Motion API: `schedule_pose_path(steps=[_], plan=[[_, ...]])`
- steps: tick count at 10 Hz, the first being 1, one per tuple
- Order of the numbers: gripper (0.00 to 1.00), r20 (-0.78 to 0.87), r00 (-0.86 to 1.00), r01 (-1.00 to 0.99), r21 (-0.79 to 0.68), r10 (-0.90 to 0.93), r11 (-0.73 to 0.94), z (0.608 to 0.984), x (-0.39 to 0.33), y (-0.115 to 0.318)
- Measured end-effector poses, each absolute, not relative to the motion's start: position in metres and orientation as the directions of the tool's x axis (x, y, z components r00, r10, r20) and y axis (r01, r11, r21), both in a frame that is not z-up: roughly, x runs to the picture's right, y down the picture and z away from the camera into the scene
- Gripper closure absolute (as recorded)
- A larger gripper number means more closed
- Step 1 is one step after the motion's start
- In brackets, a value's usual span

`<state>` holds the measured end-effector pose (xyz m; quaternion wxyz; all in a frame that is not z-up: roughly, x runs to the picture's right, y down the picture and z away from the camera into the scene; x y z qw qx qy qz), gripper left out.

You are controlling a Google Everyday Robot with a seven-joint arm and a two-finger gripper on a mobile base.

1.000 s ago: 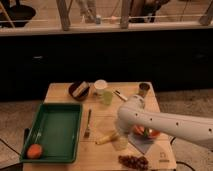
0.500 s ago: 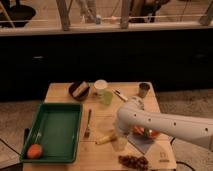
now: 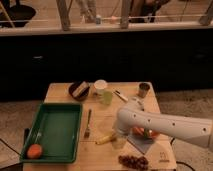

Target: Place banana in tray

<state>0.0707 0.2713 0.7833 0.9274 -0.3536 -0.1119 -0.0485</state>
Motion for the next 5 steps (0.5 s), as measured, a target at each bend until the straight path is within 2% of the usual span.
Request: schedule_pose_path(steps=[1, 5], plan=[[0.34, 0.243, 0.97, 0.17, -0.646, -0.011, 0.745, 0.7841, 0.0703, 0.2724], [0.72, 0.234, 0.972, 0.159, -0.646, -0.004, 0.746, 0.7797, 0.0742, 0.2701]])
